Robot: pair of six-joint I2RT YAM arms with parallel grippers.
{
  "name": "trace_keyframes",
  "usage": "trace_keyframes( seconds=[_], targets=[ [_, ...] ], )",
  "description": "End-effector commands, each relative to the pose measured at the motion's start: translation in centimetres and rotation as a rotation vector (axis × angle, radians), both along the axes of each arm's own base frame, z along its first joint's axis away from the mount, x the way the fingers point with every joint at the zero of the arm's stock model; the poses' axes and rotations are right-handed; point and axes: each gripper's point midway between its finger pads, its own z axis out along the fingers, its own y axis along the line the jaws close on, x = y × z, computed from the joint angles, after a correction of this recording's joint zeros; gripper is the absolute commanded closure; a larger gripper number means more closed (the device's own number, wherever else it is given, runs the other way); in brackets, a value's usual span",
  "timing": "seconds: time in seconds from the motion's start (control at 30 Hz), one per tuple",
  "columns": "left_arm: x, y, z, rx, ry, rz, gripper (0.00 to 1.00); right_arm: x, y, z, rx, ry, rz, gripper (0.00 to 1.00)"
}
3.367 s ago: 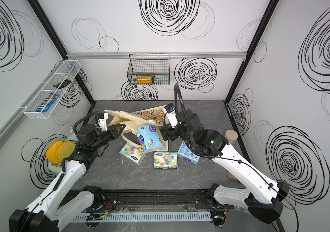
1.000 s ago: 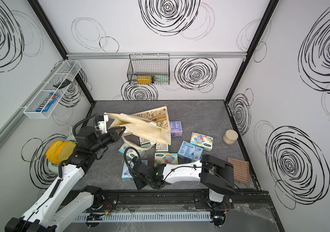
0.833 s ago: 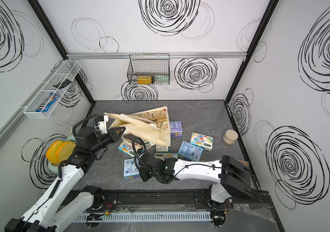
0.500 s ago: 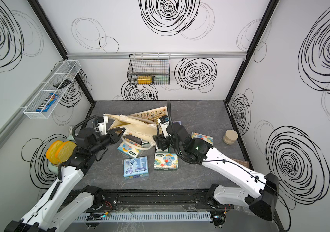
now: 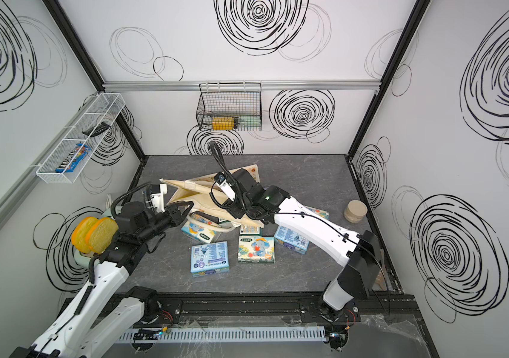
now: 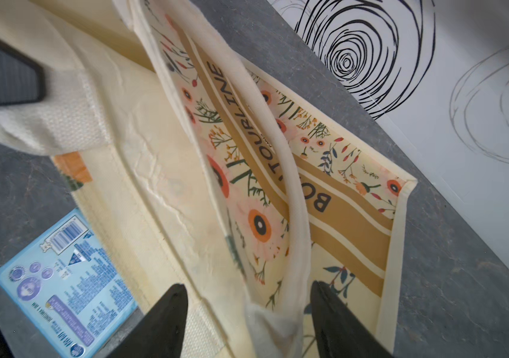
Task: Put tissues into the canvas bag
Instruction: Adjust the canvas bag at the center of the board.
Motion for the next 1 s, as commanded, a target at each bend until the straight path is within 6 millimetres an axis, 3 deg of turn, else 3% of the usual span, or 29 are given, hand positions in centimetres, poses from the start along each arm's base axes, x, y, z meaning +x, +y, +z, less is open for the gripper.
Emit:
trace_keyframes(
  seconds=[0.0, 0.07, 0.2, 0.27, 0.37, 0.6, 0.8, 0.87, 0.93, 0.97],
  targets=[
    [-1.0, -0.8, 0.1, -0.014, -0.01, -0.057, 0.99, 1.7, -0.6, 0.7, -0.077, -0.054, -0.013, 0.37],
    [-1.3, -0.7, -0.2, -0.006, -0.001, -0.058, 0.99, 2.4, -0.2, 0.8, -0.07, -0.04, -0.012, 0.47],
    [-2.2, -0.8, -1.1, 0.0, 0.027, -0.068, 0.99, 3.0, 1.2, 1.6, -0.037, -0.025, 0.018, 0.86],
    [-2.4, -0.7, -1.6, 0.014, 0.045, -0.07, 0.99, 3.3, 1.5, 2.5, -0.009, -0.032, 0.023, 0.96],
    [-2.8, -0.8, -2.2, 0.043, 0.069, -0.086, 0.98, 4.9, 1.2, 5.3, 0.044, -0.114, -0.031, 1.0],
    [-3.3, -0.4, -2.7, 0.071, 0.102, -0.076, 0.98, 9.6, 0.9, 14.6, 0.212, -0.35, -0.161, 1.0],
    [-4.0, -0.3, -2.0, 0.08, 0.094, -0.076, 0.98, 10.5, 3.2, 17.4, 0.329, -0.414, -0.107, 1.0],
    [-4.2, -0.3, -2.0, 0.083, 0.098, -0.081, 0.77, 10.4, 3.9, 16.6, 0.325, -0.396, -0.082, 1.0],
    [-4.3, -0.3, -1.7, 0.084, 0.099, -0.082, 0.2, 10.3, 4.3, 15.1, 0.302, -0.37, -0.071, 1.0],
    [-4.4, -0.1, -1.0, 0.089, 0.09, -0.07, 0.02, 10.2, 4.2, 13.9, 0.286, -0.359, -0.068, 1.0]
  ],
)
